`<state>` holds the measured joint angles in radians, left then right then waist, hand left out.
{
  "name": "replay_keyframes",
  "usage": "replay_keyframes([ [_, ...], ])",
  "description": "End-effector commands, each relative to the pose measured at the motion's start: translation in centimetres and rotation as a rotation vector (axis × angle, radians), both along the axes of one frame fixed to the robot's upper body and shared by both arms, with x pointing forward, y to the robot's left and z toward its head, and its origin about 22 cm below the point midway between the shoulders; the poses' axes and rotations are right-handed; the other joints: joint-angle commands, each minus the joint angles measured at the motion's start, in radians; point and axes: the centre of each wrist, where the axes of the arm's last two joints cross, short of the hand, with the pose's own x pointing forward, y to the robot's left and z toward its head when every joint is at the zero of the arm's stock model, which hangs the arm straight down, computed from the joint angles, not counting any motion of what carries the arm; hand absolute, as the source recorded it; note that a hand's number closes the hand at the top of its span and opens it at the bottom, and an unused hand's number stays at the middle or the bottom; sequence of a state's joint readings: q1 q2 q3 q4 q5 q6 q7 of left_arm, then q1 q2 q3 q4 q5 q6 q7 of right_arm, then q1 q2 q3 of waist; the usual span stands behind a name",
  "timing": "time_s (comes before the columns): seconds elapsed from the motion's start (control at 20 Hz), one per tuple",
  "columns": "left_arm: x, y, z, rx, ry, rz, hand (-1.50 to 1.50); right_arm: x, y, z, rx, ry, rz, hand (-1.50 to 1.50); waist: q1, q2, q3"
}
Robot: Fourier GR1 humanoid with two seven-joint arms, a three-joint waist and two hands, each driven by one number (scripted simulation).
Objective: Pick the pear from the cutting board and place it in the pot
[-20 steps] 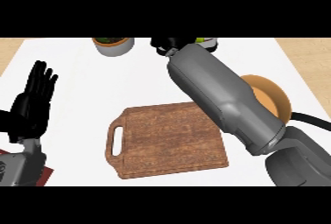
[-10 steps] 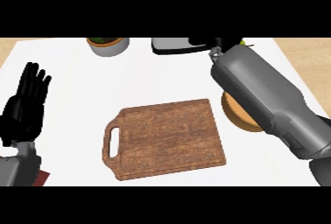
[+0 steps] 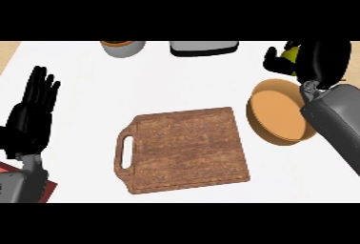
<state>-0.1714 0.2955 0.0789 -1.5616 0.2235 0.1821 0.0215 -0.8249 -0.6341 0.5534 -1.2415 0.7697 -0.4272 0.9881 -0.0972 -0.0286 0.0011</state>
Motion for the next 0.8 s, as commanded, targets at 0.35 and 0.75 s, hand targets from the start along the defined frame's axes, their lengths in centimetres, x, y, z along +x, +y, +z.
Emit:
replay_keyframes([
  [0.35, 1.0, -1.9, 0.9, 0.001, -0.040, -0.075, 0.00, -6.9, -10.7, -2.2, 0.012, 0.160, -0.113, 1.50, 0.080, 0.026, -0.001],
  [0.75, 1.9, -3.8, 2.3, -0.013, -0.045, -0.090, 0.00, -7.3, -11.6, -6.9, 0.343, 0.224, 0.008, -1.50, 0.093, 0.029, 0.000],
])
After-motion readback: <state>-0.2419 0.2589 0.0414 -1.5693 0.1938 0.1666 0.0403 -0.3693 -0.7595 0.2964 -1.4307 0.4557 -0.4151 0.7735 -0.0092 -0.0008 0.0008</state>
